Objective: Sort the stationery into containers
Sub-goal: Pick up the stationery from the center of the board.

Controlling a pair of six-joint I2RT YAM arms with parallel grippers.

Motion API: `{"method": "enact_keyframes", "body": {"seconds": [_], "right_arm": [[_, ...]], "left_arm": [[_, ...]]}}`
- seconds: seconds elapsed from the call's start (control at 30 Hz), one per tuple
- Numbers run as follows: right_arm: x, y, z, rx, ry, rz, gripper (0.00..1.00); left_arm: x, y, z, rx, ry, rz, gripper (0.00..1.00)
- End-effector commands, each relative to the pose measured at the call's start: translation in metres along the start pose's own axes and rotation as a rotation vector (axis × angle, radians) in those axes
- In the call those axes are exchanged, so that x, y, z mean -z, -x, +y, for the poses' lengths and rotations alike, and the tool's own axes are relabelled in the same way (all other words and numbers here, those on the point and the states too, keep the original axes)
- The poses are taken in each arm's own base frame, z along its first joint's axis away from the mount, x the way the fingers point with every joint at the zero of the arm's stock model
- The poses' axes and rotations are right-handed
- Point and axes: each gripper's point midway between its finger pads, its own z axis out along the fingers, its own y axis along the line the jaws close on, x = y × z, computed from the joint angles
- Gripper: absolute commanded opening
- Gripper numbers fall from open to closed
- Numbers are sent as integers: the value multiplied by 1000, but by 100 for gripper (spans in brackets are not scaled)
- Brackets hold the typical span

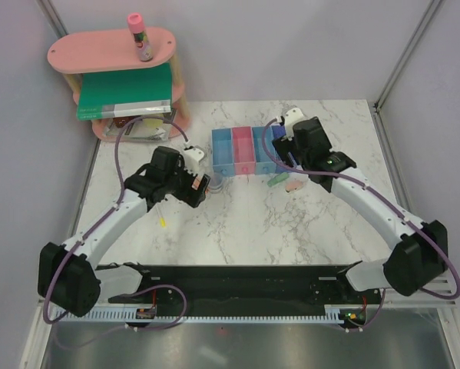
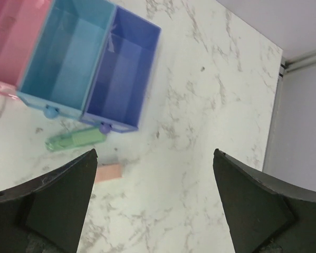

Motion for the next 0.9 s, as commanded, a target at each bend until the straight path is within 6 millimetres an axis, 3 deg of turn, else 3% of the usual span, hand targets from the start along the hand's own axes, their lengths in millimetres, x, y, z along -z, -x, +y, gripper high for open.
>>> {"method": "enact_keyframes", "body": {"seconds": [0.0,0.1,0.27,0.4,0.87], "right_arm": [[20,-23,-31,63,-3,4,98],[28,-37,-49,92,-26,13,98],[35,-36,-66,14,-1,-33,98],[35,-38,-78,-19,-21,-29,98],[32,-45,-75,-62,17,-17,98]], "left_arm": [[-20,34,6,-34,145,-47,98],[-37,38,6,-68,151,-18,98],[-61,54,12,-112,161,-71,99],[-85,54,16,-135,159,-71,99],[-126,51,10,-168,95,-71,99]]}}
